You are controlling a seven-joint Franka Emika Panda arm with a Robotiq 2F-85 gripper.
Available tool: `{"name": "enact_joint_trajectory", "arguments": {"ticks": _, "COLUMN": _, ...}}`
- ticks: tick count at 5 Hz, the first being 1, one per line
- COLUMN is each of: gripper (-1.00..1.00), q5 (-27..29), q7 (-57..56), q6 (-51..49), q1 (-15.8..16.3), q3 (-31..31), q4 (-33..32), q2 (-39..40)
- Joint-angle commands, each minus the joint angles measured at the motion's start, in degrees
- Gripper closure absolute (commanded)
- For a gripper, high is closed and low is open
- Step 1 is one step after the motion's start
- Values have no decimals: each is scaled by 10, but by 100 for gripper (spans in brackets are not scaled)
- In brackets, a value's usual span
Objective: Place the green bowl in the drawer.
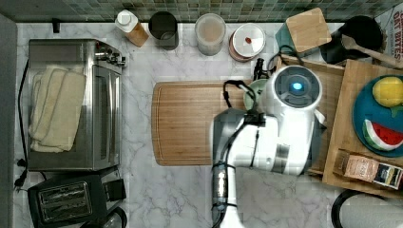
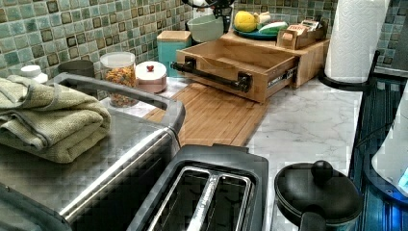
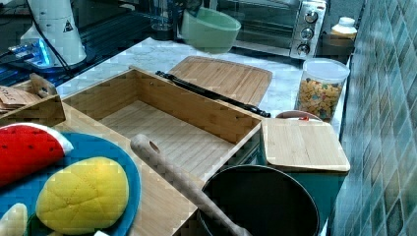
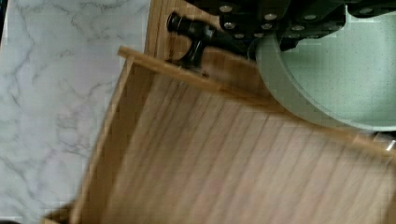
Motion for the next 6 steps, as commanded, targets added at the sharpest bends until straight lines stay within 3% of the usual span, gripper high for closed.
{"name": "enact_joint_trajectory", "arguments": {"ticks": 1, "gripper": 100, "q5": -4, "q7": 132, "q6": 45, "q1": -39, "q3": -35, "q4": -2, "q2": -15}}
{"name": "enact_joint_trajectory", "arguments": {"ticks": 2, "gripper": 100, "q5": 9, "q7": 111, "q6": 87, "q1": -53, "q3": -53, "q4": -33, "q2": -24}}
{"name": "enact_joint_trajectory", "arguments": {"ticks": 3, "gripper": 100, "q5": 18, "q7": 95, "q6": 72, "q1": -69, "q3": -60, "q4": -16, "q2": -9}}
{"name": "enact_joint_trajectory", "arguments": {"ticks": 4, "gripper": 100, "q5": 32, "q7": 82, "q6": 120, "q1": -97, "q3": -44, "q4": -45, "q2": -11}}
{"name": "enact_joint_trajectory", "arguments": {"ticks": 6, "gripper": 100, "q5": 111, "q7": 17, "q6": 180, "q1": -100, "q3": -62, "q4": -94, "q2": 17}}
